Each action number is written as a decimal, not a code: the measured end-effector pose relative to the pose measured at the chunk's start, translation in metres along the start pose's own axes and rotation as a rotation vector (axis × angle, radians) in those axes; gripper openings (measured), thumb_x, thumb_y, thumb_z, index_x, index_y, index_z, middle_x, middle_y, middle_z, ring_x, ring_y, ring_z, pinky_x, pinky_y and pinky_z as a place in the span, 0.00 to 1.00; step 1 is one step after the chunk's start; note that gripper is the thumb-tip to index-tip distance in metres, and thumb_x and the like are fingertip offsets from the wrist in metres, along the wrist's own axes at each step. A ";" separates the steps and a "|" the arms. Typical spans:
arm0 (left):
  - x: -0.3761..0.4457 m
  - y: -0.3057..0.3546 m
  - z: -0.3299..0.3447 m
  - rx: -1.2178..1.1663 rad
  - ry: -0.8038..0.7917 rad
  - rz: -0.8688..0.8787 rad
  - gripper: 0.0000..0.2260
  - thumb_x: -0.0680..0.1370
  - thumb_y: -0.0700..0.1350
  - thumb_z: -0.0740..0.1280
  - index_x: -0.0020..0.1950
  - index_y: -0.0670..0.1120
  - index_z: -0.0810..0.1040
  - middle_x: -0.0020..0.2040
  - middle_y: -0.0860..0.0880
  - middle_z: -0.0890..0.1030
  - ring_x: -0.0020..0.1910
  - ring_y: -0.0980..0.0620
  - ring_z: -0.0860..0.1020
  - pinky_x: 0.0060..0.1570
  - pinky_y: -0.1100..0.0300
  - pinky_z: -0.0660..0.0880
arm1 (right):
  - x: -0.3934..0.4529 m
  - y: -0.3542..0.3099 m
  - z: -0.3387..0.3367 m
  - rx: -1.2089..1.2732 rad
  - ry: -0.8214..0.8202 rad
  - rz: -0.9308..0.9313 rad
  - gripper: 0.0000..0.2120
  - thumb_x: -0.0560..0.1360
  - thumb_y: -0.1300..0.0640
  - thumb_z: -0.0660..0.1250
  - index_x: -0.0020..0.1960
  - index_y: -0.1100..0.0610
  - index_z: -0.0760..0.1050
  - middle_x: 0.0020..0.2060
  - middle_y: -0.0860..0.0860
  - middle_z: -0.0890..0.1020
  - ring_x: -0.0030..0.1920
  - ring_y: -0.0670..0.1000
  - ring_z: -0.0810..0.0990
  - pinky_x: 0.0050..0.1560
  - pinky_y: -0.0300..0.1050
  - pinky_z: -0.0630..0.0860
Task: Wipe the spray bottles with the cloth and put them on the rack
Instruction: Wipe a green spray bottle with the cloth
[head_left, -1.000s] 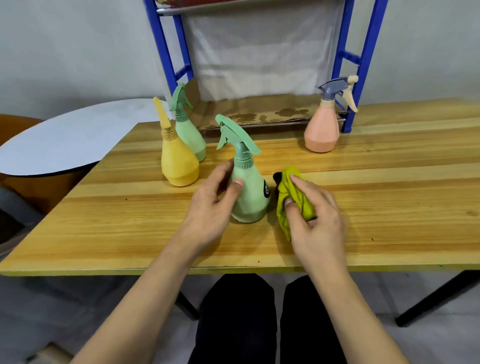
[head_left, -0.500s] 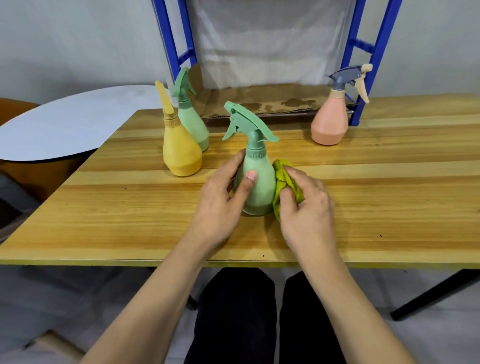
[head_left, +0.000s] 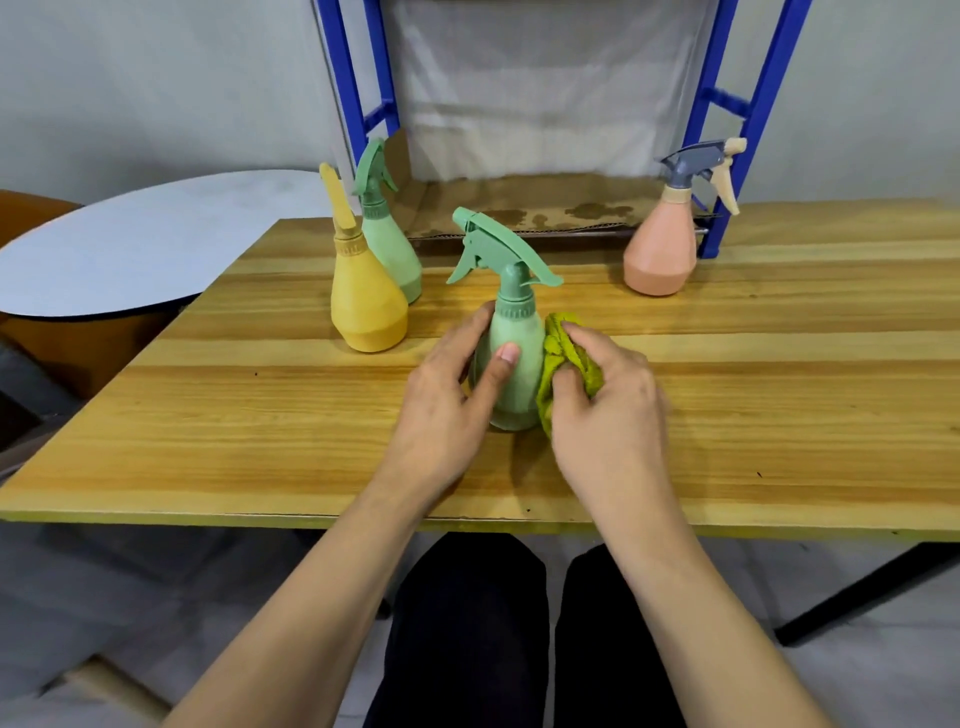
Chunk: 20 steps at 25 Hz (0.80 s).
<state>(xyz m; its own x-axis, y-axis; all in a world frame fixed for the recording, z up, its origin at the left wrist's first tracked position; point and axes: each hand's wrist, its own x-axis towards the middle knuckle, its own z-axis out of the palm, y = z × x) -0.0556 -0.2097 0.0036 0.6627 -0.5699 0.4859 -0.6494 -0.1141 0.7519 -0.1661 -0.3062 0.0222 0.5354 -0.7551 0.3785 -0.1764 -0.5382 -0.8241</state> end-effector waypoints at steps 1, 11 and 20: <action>0.001 -0.001 0.000 -0.008 -0.006 0.008 0.22 0.84 0.54 0.63 0.77 0.49 0.71 0.71 0.54 0.77 0.70 0.56 0.75 0.71 0.50 0.72 | 0.003 -0.006 0.000 0.024 0.003 -0.049 0.20 0.79 0.58 0.65 0.69 0.47 0.76 0.60 0.50 0.76 0.60 0.47 0.76 0.57 0.24 0.60; -0.007 0.005 0.009 0.069 0.131 -0.026 0.22 0.83 0.53 0.65 0.76 0.47 0.71 0.68 0.51 0.77 0.67 0.57 0.74 0.69 0.61 0.70 | -0.012 0.029 0.006 0.029 -0.028 -0.032 0.23 0.78 0.59 0.65 0.71 0.45 0.73 0.62 0.50 0.74 0.63 0.50 0.74 0.67 0.46 0.70; -0.003 0.002 0.006 -0.230 0.133 -0.219 0.18 0.79 0.58 0.69 0.68 0.59 0.73 0.65 0.61 0.78 0.65 0.61 0.77 0.64 0.59 0.76 | -0.015 0.034 0.010 -0.004 -0.035 -0.106 0.23 0.78 0.59 0.66 0.72 0.44 0.73 0.65 0.49 0.73 0.67 0.48 0.72 0.64 0.34 0.63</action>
<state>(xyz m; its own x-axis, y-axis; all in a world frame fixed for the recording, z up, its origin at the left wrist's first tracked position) -0.0608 -0.2131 0.0010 0.8298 -0.4396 0.3438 -0.3950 -0.0275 0.9183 -0.1723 -0.3095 -0.0161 0.5797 -0.6804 0.4483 -0.1204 -0.6157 -0.7788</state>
